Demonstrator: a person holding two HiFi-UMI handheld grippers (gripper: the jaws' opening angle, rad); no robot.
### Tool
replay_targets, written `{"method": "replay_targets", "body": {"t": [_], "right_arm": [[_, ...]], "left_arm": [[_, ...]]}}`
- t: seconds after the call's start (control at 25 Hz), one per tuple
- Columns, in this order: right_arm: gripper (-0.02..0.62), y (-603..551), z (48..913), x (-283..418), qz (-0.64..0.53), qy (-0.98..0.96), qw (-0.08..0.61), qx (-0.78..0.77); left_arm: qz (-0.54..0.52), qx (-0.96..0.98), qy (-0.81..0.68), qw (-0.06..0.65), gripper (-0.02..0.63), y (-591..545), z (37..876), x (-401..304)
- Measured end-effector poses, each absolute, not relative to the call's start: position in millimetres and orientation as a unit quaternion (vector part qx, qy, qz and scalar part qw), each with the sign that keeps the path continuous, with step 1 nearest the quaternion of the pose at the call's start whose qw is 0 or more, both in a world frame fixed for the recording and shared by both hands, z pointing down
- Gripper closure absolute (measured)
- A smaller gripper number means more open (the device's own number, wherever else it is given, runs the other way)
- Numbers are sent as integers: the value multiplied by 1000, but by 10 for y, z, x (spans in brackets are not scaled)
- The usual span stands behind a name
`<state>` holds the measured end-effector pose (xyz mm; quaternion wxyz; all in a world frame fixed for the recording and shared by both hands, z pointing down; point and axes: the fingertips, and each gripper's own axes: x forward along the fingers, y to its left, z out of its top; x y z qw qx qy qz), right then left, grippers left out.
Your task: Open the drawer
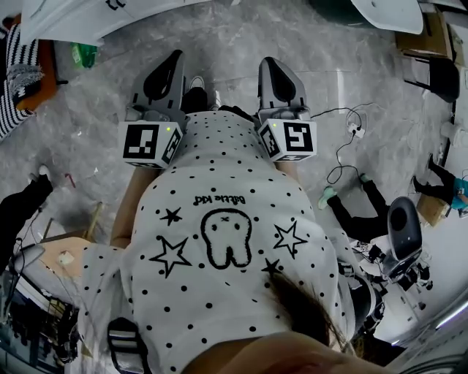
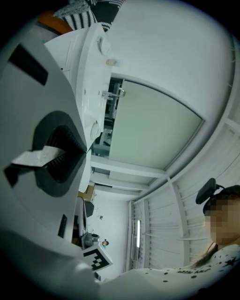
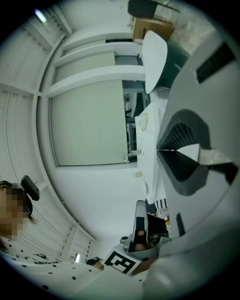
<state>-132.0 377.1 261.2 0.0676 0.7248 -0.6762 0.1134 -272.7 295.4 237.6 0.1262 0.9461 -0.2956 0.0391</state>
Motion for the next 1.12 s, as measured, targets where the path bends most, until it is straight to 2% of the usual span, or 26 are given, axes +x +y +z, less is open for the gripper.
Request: {"method": "replay_targets", "body": {"t": [0.2,0.76,1.12], "right_arm": [[581,3575,2600,-1290,113,-669,49,733],[581,2448,2653,-1171,126,-684,53,716],[581,2282,2597,-540,120,-685,59,716]], "left_arm": [[38,949,-298,99,601,2745,2294,-2736],[42,935,-334,114,601,1604,2318,-2706],[34,928,-341,143,601,1460,2416,-2178]]}}
